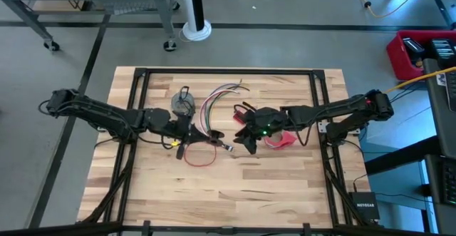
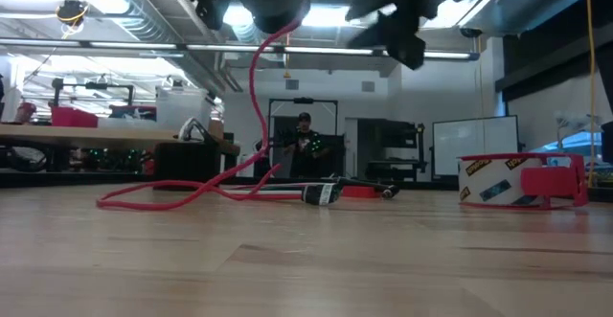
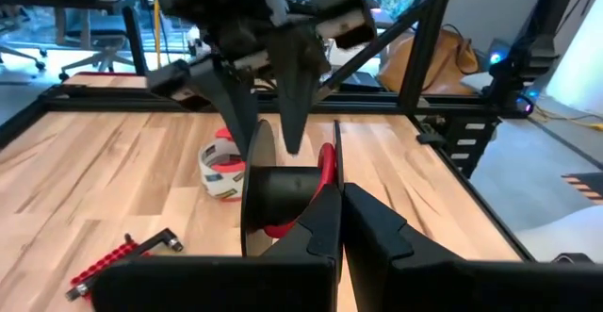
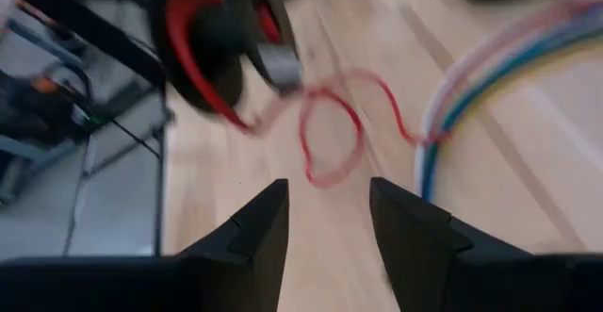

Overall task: Coil cords
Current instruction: Coil the red wire onto the spool

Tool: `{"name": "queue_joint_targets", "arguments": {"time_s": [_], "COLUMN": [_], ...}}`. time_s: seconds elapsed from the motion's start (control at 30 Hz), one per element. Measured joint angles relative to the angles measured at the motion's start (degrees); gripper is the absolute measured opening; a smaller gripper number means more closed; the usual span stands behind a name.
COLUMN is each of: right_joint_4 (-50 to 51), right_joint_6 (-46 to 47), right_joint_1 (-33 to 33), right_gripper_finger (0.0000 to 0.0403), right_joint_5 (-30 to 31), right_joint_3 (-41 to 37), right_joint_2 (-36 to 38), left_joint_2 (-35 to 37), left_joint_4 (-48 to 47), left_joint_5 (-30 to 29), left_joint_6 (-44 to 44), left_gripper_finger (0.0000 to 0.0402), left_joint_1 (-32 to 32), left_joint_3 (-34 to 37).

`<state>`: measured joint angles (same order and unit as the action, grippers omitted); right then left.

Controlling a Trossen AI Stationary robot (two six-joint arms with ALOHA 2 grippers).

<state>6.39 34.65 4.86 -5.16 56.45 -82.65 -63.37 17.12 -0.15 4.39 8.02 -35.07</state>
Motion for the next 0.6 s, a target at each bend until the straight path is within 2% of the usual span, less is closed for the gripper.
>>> {"name": "queue_joint_targets", "arguments": {"time_s": [0.13,0.27,0.47,0.6], "right_joint_4": [-6.41,-9.54,-12.49,-16.51], "right_joint_6": [-0.03,-0.02,-0.44,-0.52], "right_joint_1": [-0.01,-0.50,-0.34,-0.38], "right_gripper_finger": [0.0154,0.0154,0.0154,0.0154], "right_joint_5": [0.95,6.11,5.97,2.68], "right_joint_3": [0.00,0.02,0.06,0.04], "right_joint_2": [0.00,0.00,-0.77,-2.90], "left_joint_2": [0.00,0.00,0.00,0.04], "left_joint_4": [-0.02,0.15,1.22,2.92], "left_joint_5": [0.03,0.00,0.00,0.37], "left_joint_6": [1.44,2.02,1.23,0.65], "left_gripper_finger": [0.0000,0.0000,0.0000,0.0000], "left_joint_1": [0.27,0.58,0.77,0.79], "left_joint_3": [0.00,0.00,0.00,0.02]}}
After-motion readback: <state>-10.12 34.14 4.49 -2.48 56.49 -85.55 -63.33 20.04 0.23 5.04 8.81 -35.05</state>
